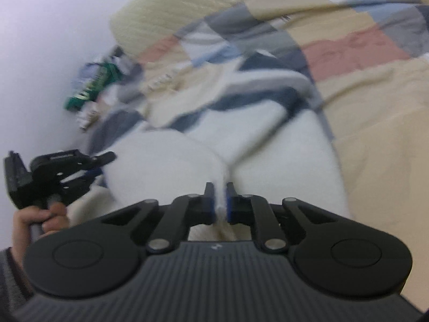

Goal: Fold large clothes
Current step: 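Grasp the sweater side edge with both grippers and fold it inward, then open both grippers and push the folded sweater side flat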

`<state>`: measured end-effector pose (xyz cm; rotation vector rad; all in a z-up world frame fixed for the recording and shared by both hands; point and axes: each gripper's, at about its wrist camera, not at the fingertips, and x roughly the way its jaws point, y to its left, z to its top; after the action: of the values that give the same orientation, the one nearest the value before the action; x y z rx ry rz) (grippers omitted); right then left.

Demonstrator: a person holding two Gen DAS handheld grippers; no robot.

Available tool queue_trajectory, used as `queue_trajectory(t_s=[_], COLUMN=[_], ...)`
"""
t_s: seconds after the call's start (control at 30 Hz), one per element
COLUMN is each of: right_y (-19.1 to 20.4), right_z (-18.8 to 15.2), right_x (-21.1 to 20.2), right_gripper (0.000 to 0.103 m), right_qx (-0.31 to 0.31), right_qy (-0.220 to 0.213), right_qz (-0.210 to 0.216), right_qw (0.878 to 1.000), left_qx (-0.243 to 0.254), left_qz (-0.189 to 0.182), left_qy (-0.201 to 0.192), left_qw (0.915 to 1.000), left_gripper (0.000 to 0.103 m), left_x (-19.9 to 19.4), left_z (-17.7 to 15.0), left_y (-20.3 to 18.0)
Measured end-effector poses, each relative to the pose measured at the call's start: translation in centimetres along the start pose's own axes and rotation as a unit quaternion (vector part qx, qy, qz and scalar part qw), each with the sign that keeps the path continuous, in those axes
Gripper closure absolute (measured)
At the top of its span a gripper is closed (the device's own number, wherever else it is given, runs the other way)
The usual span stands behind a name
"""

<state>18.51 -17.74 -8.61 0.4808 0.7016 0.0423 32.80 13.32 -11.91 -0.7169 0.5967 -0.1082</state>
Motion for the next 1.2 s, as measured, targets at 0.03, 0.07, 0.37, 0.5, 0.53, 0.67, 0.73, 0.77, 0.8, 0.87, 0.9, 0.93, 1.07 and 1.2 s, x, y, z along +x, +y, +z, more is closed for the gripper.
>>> queue_trajectory(t_s=[0.03, 0.07, 0.37, 0.5, 0.53, 0.67, 0.73, 0.77, 0.8, 0.87, 0.9, 0.93, 1.07, 1.2], right_y=[0.4, 0.8, 1.0, 0.5, 0.3, 0.2, 0.1, 0.1, 0.1, 0.2, 0.1, 0.1, -0.5, -2.2], right_z=[0.2, 0.2, -1.0, -0.9, -0.8, -0.8, -0.9, -1.0, -1.1, -1.1, -1.1, -1.2, -2.1, -3.1], right_x=[-0.2, -0.3, 3.7, 3.3, 3.1, 1.0, -0.5, -1.3, -2.1, -3.4, -4.0, -4.6, -6.7, -7.6], right_gripper=[0.093, 0.093, 0.092, 0.09, 0.09, 0.078, 0.061, 0.052, 0.05, 0.048, 0.046, 0.04, 0.029, 0.021], right_qx=[-0.009, -0.02, -0.071, -0.047, -0.037, -0.017, -0.014, -0.012, -0.011, -0.009, -0.008, -0.006, 0.005, 0.043], right_qy=[-0.01, -0.016, 0.041, 0.037, 0.036, 0.027, 0.02, 0.013, 0.007, -0.002, -0.006, -0.012, -0.02, -0.011], right_qz=[0.01, 0.013, -0.044, -0.033, -0.028, -0.027, -0.031, -0.031, -0.032, -0.04, -0.046, -0.053, -0.093, -0.153], right_qw=[1.0, 1.0, 0.996, 0.998, 0.998, 0.999, 0.999, 0.999, 0.999, 0.999, 0.999, 0.999, 0.995, 0.987], left_qx=[0.007, 0.013, 0.066, 0.087, 0.089, 0.11, 0.119, 0.123, 0.125, 0.124, 0.122, 0.122, 0.126, 0.099], left_qz=[0.008, 0.018, 0.105, 0.103, 0.102, 0.111, 0.121, 0.127, 0.13, 0.133, 0.133, 0.134, 0.154, 0.181], left_qy=[-0.001, 0.003, 0.075, 0.082, 0.08, 0.083, 0.09, 0.093, 0.096, 0.101, 0.1, 0.1, 0.091, 0.091], left_qw=[0.9999, 0.9998, 0.9895, 0.9875, 0.9875, 0.9843, 0.9813, 0.9798, 0.9788, 0.9781, 0.9784, 0.9784, 0.9757, 0.9742], left_gripper=[0.089, 0.089, 0.088, 0.065, 0.057, 0.05, 0.049, 0.049, 0.048, 0.046, 0.045, 0.044, 0.038, 0.036], left_x=[-0.1, -0.1, 2.7, 1.3, 0.4, -3.8, -6.0, -7.2, -8.2, -10.2, -11.3, -12.3, -15.1, -16.2], left_z=[0.2, 0.2, -1.8, -2.0, -2.2, -3.4, -3.9, -4.2, -4.5, -5.2, -5.6, -5.9, -6.8, -7.2], left_y=[0.0, 0.0, 0.6, -0.4, -0.5, -1.7, -2.4, -2.7, -3.0, -3.3, -3.3, -3.4, -3.2, -1.8])
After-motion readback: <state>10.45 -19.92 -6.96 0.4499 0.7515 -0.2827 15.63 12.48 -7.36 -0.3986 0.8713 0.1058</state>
